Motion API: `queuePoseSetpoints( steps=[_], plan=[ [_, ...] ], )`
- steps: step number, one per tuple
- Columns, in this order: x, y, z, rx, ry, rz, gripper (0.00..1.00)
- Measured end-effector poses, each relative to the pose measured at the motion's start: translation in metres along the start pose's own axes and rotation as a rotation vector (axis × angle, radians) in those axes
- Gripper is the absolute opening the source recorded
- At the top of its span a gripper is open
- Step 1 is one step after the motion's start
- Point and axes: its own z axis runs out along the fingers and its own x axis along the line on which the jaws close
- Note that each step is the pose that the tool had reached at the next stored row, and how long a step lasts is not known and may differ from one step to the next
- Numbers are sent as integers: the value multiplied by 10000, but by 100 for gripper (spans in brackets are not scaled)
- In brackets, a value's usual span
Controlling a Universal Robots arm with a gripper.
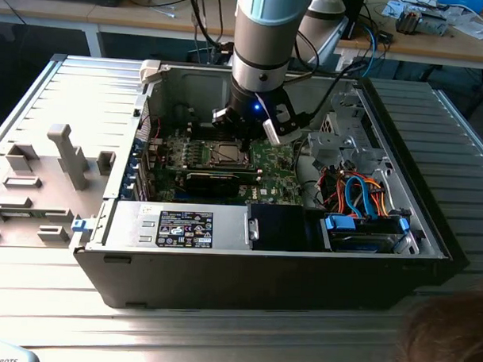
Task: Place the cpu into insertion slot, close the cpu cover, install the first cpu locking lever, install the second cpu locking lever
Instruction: 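Install the second cpu locking lever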
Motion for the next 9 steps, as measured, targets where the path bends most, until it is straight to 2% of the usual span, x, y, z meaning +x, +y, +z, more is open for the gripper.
queuePoseSetpoints(
  steps=[5,9],
  plan=[
    [1,-32,-6,-81,-3,0,11],
    [2,-67,-13,-183,-7,0,11]
  ],
)
